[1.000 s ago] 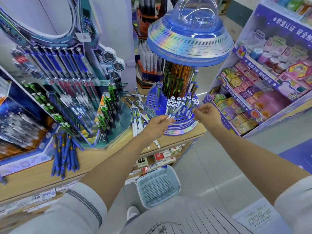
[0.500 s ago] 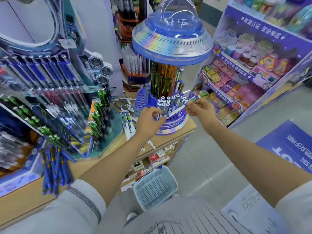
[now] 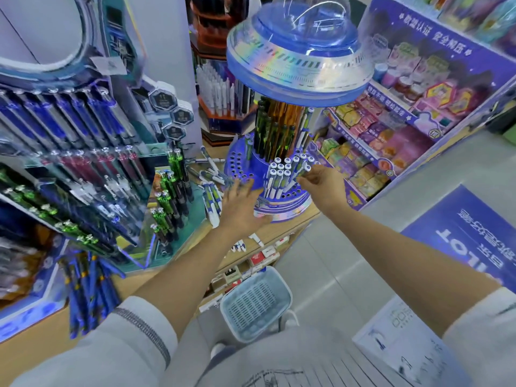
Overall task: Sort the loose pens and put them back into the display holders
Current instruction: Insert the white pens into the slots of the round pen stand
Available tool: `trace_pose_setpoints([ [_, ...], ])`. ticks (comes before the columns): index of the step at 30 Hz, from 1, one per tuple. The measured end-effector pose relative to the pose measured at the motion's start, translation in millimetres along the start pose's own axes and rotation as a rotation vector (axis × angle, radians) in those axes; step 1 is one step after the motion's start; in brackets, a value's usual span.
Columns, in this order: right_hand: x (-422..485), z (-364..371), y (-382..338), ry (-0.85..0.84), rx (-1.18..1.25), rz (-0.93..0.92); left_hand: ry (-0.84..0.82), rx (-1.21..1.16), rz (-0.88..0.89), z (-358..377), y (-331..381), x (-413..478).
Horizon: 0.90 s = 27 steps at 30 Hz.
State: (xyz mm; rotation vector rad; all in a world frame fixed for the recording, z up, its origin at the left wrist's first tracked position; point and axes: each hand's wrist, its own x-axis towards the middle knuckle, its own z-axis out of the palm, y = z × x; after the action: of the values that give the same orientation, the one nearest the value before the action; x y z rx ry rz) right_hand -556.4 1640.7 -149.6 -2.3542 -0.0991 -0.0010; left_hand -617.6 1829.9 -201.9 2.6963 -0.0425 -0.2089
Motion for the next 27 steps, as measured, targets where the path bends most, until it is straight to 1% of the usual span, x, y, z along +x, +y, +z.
trace_pose_setpoints([
  [1,-0.7,2.1,-0.4,-0.002,-0.007,0.013,0.009,0.0,0.007,0.6,0.1,-0.2],
  [5,-1.4,13.5,1.3,0.027,0.114,0.046,0.01,-0.022,0.015,2.6,-2.2,-0.2],
  [10,-0.1,23.1,11.2,-0.044,0.024,0.07,0.019,-0.083,0.044,2.9,-4.8,-2.9],
  [12,-3.7,25.2,14.4,-0.023,0.037,0.087,0.096,-0.163,0.064,5.1,-6.4,-7.1],
  [15,-12.7,26.5,16.5,0.027,0.071,0.076,0.305,-0.268,0.059,9.2,-6.4,-19.4],
  [17,-22.6,29.0,15.8,-0.056,0.075,0.038,0.42,-0.313,-0.04,10.9,-4.5,-32.3],
  [19,-34.5,37.4,16.9,-0.212,0.091,0.006,0.449,-0.336,-0.191,14.4,-4.8,-45.7],
  [21,-43.5,51.1,22.1,-0.337,0.058,-0.022,0.409,-0.344,-0.338,22.9,-9.8,-57.4],
  [24,-52.7,75.4,30.1,-0.467,0.001,-0.01,0.347,-0.344,-0.52,34.3,-18.8,-74.1],
  [27,-57.9,95.1,32.2,-0.556,-0.053,0.032,0.318,-0.358,-0.584,36.5,-19.8,-84.7],
])
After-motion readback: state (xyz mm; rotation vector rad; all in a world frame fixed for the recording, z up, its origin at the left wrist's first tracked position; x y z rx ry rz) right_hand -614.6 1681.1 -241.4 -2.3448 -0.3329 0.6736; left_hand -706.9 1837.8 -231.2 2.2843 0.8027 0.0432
